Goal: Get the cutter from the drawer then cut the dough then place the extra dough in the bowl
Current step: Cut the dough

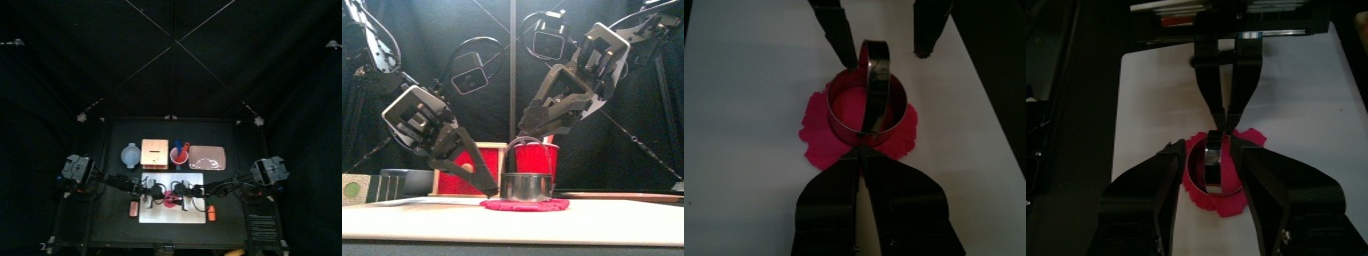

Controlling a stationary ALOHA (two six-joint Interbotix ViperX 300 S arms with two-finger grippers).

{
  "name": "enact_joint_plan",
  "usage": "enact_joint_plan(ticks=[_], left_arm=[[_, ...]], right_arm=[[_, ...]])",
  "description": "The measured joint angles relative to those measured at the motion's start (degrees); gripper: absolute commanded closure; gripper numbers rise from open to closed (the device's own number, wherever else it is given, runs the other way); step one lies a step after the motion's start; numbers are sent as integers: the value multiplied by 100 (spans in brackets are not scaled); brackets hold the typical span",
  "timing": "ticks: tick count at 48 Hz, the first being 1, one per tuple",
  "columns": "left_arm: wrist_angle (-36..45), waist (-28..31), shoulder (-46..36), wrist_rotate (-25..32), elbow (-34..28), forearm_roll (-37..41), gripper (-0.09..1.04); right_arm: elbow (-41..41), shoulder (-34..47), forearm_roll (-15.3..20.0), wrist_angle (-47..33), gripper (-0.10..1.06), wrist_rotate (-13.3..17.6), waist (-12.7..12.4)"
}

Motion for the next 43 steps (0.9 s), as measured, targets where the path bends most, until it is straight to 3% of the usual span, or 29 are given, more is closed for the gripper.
enact_joint_plan(ticks=[32, 43], left_arm=[[-70, 0, 167, 9, -44, -132, 46], [-35, 0, 167, 9, -44, -141, 46]], right_arm=[[-229, 308, -26, 413, 19, 9, -44], [-264, 343, -70, 457, 35, 9, -105]])
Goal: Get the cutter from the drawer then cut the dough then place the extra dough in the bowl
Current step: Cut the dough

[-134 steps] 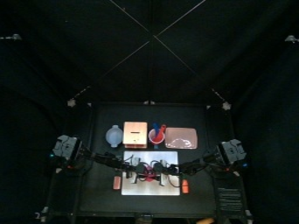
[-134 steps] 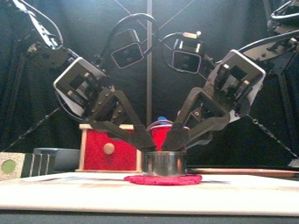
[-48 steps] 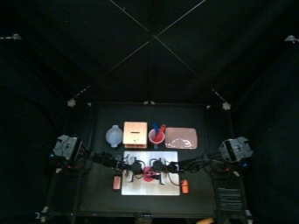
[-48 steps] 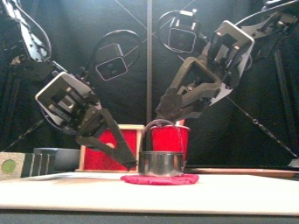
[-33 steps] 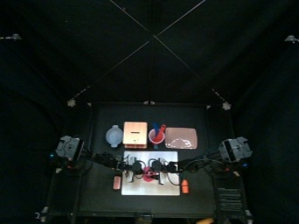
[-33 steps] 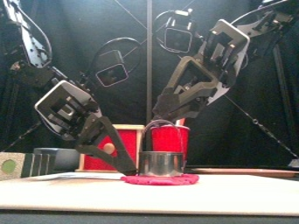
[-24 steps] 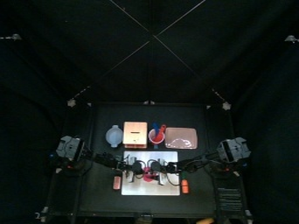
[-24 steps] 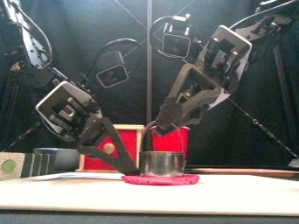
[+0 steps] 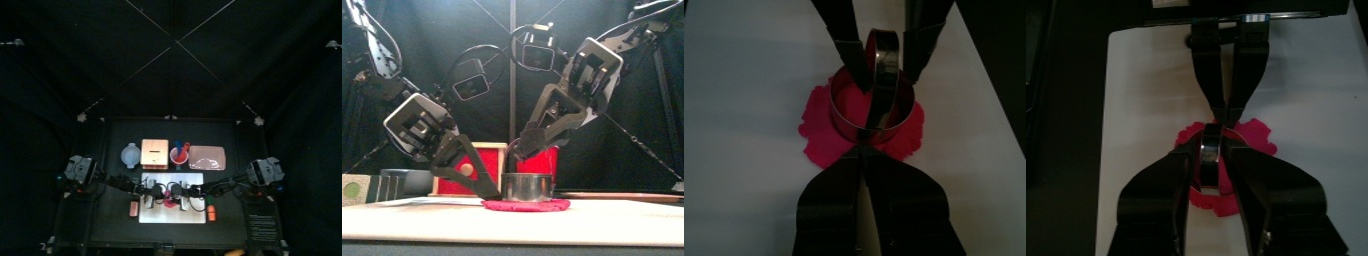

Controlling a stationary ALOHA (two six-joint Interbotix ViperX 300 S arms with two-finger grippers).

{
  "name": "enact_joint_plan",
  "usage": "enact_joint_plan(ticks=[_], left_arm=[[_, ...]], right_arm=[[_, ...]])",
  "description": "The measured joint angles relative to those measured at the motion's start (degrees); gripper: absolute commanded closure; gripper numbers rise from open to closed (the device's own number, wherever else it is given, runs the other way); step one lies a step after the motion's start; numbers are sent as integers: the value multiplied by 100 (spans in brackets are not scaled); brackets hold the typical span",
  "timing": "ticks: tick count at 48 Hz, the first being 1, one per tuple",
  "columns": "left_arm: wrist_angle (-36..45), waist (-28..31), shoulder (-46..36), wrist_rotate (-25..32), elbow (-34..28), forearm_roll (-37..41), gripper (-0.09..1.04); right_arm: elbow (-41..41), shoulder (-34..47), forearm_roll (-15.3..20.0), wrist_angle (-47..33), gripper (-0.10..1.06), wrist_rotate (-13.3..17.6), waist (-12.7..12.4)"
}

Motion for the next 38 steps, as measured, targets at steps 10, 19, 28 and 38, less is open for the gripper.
enact_joint_plan(ticks=[10, 19, 28, 38], left_arm=[[0, 0, 0, 0, 0, -9, 46], [0, 0, 0, 0, 0, 0, 46], [0, 0, 0, 0, 0, 0, 46], [9, 0, 0, 0, 0, 0, 46]], right_arm=[[-35, 35, -97, 44, 49, 0, -18], [-132, 35, -105, 290, 59, 9, -26], [-264, 26, -158, 554, 61, 0, -35], [-316, -369, -369, 765, 61, 9, -62]])
